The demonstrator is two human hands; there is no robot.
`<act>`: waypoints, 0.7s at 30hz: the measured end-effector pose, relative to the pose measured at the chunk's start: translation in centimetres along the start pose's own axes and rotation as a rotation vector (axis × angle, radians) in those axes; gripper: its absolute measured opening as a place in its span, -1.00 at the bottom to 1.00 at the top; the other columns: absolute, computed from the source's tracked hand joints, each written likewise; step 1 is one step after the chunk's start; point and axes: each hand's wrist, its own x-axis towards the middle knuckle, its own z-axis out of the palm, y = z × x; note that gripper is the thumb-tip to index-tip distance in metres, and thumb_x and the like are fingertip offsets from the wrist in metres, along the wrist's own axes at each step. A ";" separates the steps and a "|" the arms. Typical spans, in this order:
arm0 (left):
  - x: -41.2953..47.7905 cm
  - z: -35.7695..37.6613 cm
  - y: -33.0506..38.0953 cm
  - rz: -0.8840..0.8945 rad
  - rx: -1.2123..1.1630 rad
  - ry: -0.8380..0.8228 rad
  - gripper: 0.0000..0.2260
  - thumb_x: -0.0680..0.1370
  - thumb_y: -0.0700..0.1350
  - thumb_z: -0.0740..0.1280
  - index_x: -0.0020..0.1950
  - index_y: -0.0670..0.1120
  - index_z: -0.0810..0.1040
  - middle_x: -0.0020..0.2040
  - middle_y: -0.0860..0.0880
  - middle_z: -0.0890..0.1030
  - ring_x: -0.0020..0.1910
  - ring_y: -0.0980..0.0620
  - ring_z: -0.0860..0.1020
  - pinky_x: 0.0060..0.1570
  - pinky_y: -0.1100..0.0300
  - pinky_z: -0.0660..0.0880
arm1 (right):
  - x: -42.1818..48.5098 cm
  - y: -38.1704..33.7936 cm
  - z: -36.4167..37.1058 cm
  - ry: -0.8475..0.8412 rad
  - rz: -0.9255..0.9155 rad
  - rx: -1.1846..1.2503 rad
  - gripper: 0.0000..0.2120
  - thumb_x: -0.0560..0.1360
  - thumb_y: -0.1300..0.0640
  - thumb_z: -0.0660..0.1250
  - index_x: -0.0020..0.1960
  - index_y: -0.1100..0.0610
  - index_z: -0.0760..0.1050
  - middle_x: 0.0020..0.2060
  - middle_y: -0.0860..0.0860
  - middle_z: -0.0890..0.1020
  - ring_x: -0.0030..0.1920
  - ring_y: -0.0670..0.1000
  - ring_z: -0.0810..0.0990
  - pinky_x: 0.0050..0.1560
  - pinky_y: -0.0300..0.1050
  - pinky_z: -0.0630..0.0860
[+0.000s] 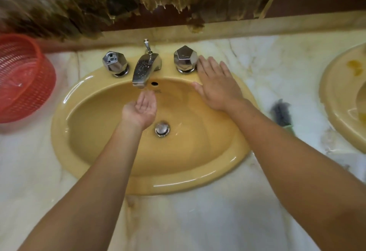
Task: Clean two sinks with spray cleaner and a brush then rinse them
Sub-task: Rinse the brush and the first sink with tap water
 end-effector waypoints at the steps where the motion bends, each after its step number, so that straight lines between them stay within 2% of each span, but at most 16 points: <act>1: -0.1 0.2 -0.3 -0.005 -0.009 -0.019 -0.58 0.75 -0.02 0.04 0.27 -0.29 0.53 0.05 -0.27 0.69 0.04 -0.22 0.69 0.10 0.00 0.64 | -1.1 0.2 0.3 0.023 0.052 0.025 -0.33 0.68 -0.21 -0.12 0.64 0.16 -0.10 0.63 0.04 -0.06 0.61 0.15 -0.06 0.58 0.12 -0.10; 3: -0.7 0.9 -1.8 -0.014 0.040 -0.072 -0.61 0.74 -0.02 0.08 0.22 -0.30 0.54 0.04 -0.26 0.69 0.05 -0.20 0.69 0.09 0.02 0.64 | -4.1 0.7 1.0 0.080 0.210 0.078 -0.34 0.68 -0.20 -0.07 0.63 0.17 -0.01 0.62 0.10 0.05 0.57 0.22 0.08 0.54 0.15 0.06; 4: -1.3 1.4 -3.0 -0.010 0.140 -0.116 -0.62 0.74 -0.03 0.09 0.19 -0.30 0.56 0.05 -0.24 0.69 0.05 -0.18 0.69 0.07 0.04 0.65 | -5.9 0.8 1.4 0.118 0.290 0.101 -0.35 0.68 -0.18 -0.04 0.62 0.20 0.03 0.60 0.15 0.10 0.54 0.24 0.15 0.51 0.16 0.14; 6: -3.2 2.4 -6.6 0.061 0.541 -0.253 -0.64 0.74 -0.08 0.08 0.12 -0.26 0.60 0.04 -0.19 0.70 0.04 -0.10 0.69 0.02 0.12 0.65 | -9.6 0.2 2.3 0.214 0.401 0.179 -0.39 0.68 -0.11 0.00 0.58 0.25 0.12 0.56 0.23 0.19 0.50 0.28 0.23 0.47 0.18 0.24; 9: -6.8 2.3 -11.9 0.172 1.216 -0.592 -0.63 0.72 -0.10 0.13 -0.03 -0.20 0.68 -0.07 -0.10 0.72 -0.01 -0.02 0.69 0.03 0.18 0.61 | -13.8 -1.3 3.4 0.332 0.505 0.442 -0.46 0.64 0.08 0.08 0.56 0.27 0.17 0.57 0.24 0.16 0.55 0.25 0.15 0.52 0.15 0.20; 11: -7.9 1.3 -13.5 0.158 1.470 -0.775 -0.66 0.70 -0.10 0.19 -0.01 -0.23 0.71 -0.05 -0.12 0.74 0.01 -0.04 0.70 0.04 0.19 0.62 | -15.4 -2.4 3.6 0.354 0.559 0.600 -0.45 0.61 0.18 0.17 0.56 0.29 0.17 0.58 0.21 0.12 0.58 0.19 0.08 0.53 0.14 0.17; 12: -7.9 1.0 -13.5 0.163 1.509 -0.794 -0.68 0.69 -0.12 0.22 0.00 -0.25 0.71 -0.04 -0.15 0.74 0.02 -0.06 0.71 0.04 0.19 0.62 | -15.6 -2.6 3.7 0.351 0.576 0.626 -0.43 0.60 0.20 0.18 0.57 0.30 0.15 0.58 0.21 0.11 0.58 0.19 0.07 0.54 0.14 0.16; 13: -7.5 0.9 -13.1 0.177 1.501 -0.767 -0.69 0.68 -0.13 0.22 0.00 -0.27 0.71 -0.03 -0.19 0.73 0.00 -0.08 0.71 0.03 0.18 0.62 | -15.4 -2.5 3.7 0.351 0.579 0.611 -0.42 0.61 0.17 0.18 0.58 0.30 0.13 0.58 0.23 0.12 0.57 0.22 0.08 0.53 0.17 0.16; 15: -6.5 1.3 -11.8 0.205 1.426 -0.605 -0.68 0.68 -0.15 0.20 -0.05 -0.26 0.69 -0.02 -0.23 0.72 -0.06 -0.07 0.71 0.02 0.14 0.61 | -13.6 -1.4 3.0 0.321 0.546 0.476 -0.39 0.64 -0.03 0.07 0.58 0.27 0.14 0.55 0.26 0.18 0.54 0.28 0.15 0.51 0.23 0.16; 17: -5.2 1.6 -9.9 0.185 1.298 -0.436 -0.65 0.70 -0.10 0.16 -0.06 -0.22 0.67 -0.01 -0.22 0.72 -0.06 -0.06 0.71 0.07 0.09 0.61 | -10.6 0.5 1.6 0.195 0.448 0.312 -0.33 0.65 -0.20 0.00 0.60 0.21 0.11 0.56 0.23 0.19 0.55 0.26 0.15 0.52 0.21 0.12; 19: -3.6 1.1 -7.3 0.108 1.079 -0.312 -0.64 0.72 -0.05 0.12 0.05 -0.23 0.64 0.06 -0.21 0.71 0.04 -0.10 0.69 0.16 0.06 0.61 | -7.4 2.3 -0.1 0.072 0.289 0.236 -0.34 0.65 -0.25 0.00 0.63 0.08 0.05 0.60 0.14 0.11 0.58 0.19 0.07 0.54 0.14 0.08; 21: -2.1 0.4 -4.1 0.003 0.745 -0.188 -0.62 0.73 -0.03 0.08 0.17 -0.25 0.59 0.11 -0.22 0.69 0.13 -0.13 0.67 0.19 0.05 0.59 | -5.2 3.2 -1.0 -0.001 0.158 0.247 -0.43 0.66 -0.24 -0.03 0.62 -0.10 0.06 0.62 0.05 0.05 0.60 0.13 0.01 0.54 0.10 0.06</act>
